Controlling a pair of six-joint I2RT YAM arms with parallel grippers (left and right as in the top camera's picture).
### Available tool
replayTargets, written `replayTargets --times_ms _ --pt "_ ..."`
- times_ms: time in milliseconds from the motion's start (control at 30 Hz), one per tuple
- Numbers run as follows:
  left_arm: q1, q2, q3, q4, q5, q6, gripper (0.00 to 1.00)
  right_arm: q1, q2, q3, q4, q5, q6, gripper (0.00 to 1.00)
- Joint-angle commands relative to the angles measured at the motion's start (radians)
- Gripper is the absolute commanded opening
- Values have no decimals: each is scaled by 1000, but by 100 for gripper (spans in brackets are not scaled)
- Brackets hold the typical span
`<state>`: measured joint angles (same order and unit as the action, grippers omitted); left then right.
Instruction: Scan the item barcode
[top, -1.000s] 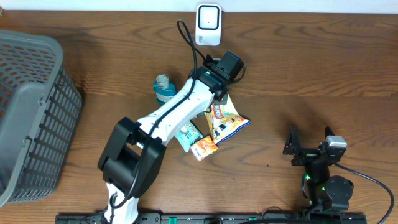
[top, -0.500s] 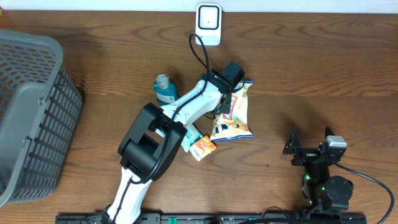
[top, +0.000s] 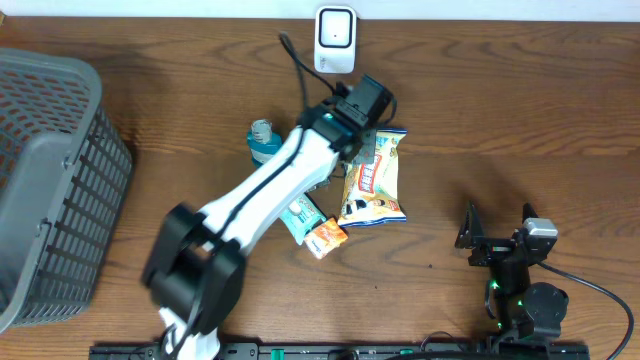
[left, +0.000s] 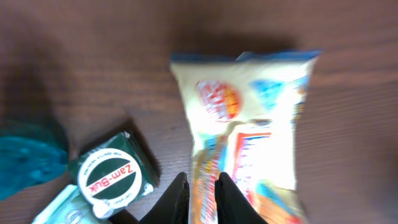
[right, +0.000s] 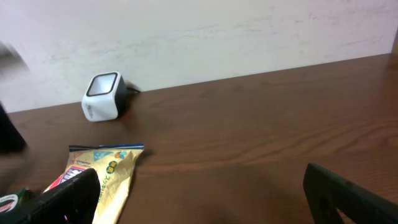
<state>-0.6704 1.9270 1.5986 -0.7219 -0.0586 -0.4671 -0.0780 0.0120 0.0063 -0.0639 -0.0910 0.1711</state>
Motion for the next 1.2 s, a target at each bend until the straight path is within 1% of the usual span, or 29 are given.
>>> replayTargets --times_ms 0,200,367,400,433,500,767,867,967,1000,1033,1100,1167 --pt "-16 -36 8 -3 -12 3 17 8 -5 -1 -4 3 -11 99" --pt "-40 3 -9 -3 8 -2 17 8 -5 -1 -4 3 -11 99" --pt "-55 51 -11 5 53 -11 17 8 -5 -1 -4 3 -11 99" --pt "-56 63 -11 5 51 -26 17 8 -5 -1 -4 3 -11 99" --pt "-56 76 -11 5 51 -46 13 8 -5 -1 -4 3 -12 99" --pt "-55 98 -11 6 51 -95 10 8 -5 -1 -4 3 -11 99" --pt "-55 203 -11 54 51 -224 10 8 -5 -1 -4 3 -11 99" --pt "-55 237 -11 55 52 -251 10 8 -5 -1 -4 3 -11 99" --pt "-55 263 -11 55 52 -253 11 8 -5 -1 -4 3 -11 99" --pt "-55 271 -11 55 52 -253 16 8 -5 -1 -4 3 -11 99" --pt "-55 275 -11 55 52 -253 25 8 -5 -1 -4 3 -11 99" --pt "-55 282 -11 55 52 -253 57 8 -5 -1 -4 3 -11 99" --pt "-55 283 -11 57 52 -253 95 8 -5 -1 -4 3 -11 99"
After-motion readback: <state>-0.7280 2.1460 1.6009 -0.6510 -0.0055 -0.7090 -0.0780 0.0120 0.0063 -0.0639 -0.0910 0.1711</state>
